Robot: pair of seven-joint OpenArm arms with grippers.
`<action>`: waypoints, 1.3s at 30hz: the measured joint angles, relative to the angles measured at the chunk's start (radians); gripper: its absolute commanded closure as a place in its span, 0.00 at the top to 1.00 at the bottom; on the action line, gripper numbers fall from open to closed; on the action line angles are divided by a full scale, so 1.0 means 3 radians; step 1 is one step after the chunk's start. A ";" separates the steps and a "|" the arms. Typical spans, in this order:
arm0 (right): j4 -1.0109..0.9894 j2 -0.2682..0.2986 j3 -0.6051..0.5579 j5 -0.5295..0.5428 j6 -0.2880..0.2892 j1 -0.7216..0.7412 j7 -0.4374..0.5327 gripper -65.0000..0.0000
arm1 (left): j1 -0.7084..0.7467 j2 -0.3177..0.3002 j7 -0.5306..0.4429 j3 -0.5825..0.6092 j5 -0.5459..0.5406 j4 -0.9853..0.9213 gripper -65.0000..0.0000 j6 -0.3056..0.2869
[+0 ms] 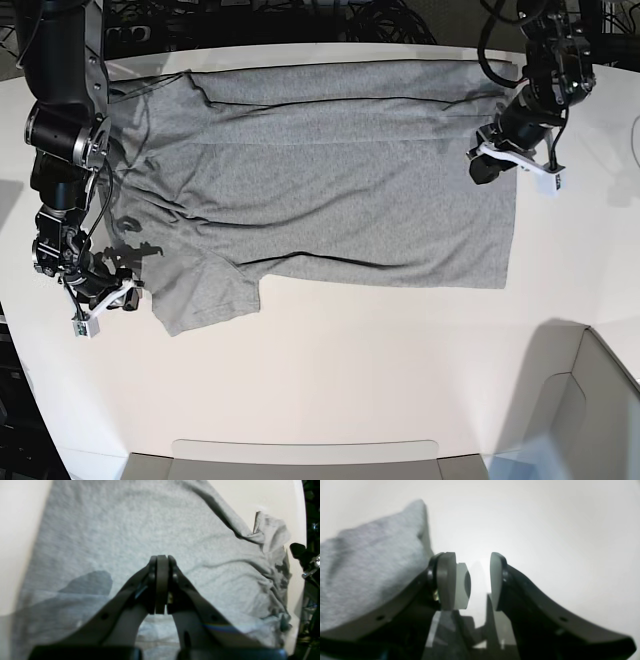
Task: Fold the T-shirt properly
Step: 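Release the right gripper and move it to the shirt's sleeve corner, then move the left gripper to the hem corner and grasp it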
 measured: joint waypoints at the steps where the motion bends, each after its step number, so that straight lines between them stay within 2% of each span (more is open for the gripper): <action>1: 0.0008 -0.0008 0.0005 0.0001 0.0099 -0.0010 0.0001 0.35 | 0.0000 0.0011 0.0003 0.0001 -0.0001 0.0000 0.00 -0.0001; 2: 0.0010 -0.0019 0.0004 0.0009 0.0159 -0.0019 0.0013 0.35 | -0.0004 0.0011 0.0004 0.0008 0.0000 0.0000 0.00 0.0000; 8: 0.0033 -0.0067 0.0004 0.0023 0.0192 -0.0027 0.0011 0.35 | -0.0014 0.0036 -0.0004 0.0008 0.0000 0.0000 0.00 0.0000; 11: 0.0264 -0.0058 0.0004 -0.0008 0.0192 -0.0052 -0.0006 0.35 | -0.0013 0.0057 -0.0003 0.0015 0.0000 0.0000 0.00 0.0000; 15: 0.0397 -0.0174 -0.0008 0.0037 0.0191 -0.0028 0.0037 0.35 | -0.0013 0.0056 -0.0003 0.0015 0.0000 0.0000 0.00 0.0000; 20: 0.0203 -0.0332 -0.0009 0.0000 0.0181 -0.0050 0.0010 0.35 | -0.0022 0.0056 -0.0004 0.0015 -0.0001 0.0000 0.00 -0.0001; 22: 0.0148 -0.0332 -0.0005 0.0000 0.0071 -0.0069 0.0011 0.35 | -0.0022 0.0056 -0.0003 0.0015 0.0000 0.0000 0.00 0.0000; 24: 0.0142 -0.0326 -0.0003 -0.0003 -0.0243 -0.0093 0.0080 0.35 | -0.0022 0.0056 -0.0004 0.0014 -0.0001 0.0000 0.00 -0.0001; 26: 0.0144 -0.0285 0.0004 0.0014 -0.0282 -0.0142 0.0258 0.35 | -0.0022 0.0056 -0.0003 0.0014 -0.0001 0.0000 0.00 0.0000; 33: 0.0140 -0.0238 -0.0010 0.0009 -0.0284 -0.0191 0.0286 0.35 | -0.0022 0.0055 -0.0004 0.0014 0.0000 0.0000 0.00 0.0000; 36: 0.0140 -0.0229 -0.0010 0.0014 -0.0272 -0.0178 0.0144 0.35 | -0.0022 0.0056 -0.0004 0.0014 0.0000 0.0000 0.00 0.0000; 37: 0.0140 -0.0228 -0.0010 0.0027 -0.0219 -0.0178 0.0106 0.35 | -0.0022 0.0056 -0.0004 0.0014 -0.0001 0.0000 0.00 0.0000; 39: 0.0141 -0.0233 -0.0009 0.0037 0.0042 -0.0174 0.0017 0.35 | -0.0022 0.0055 -0.0004 0.0014 -0.0001 0.0000 0.00 0.0000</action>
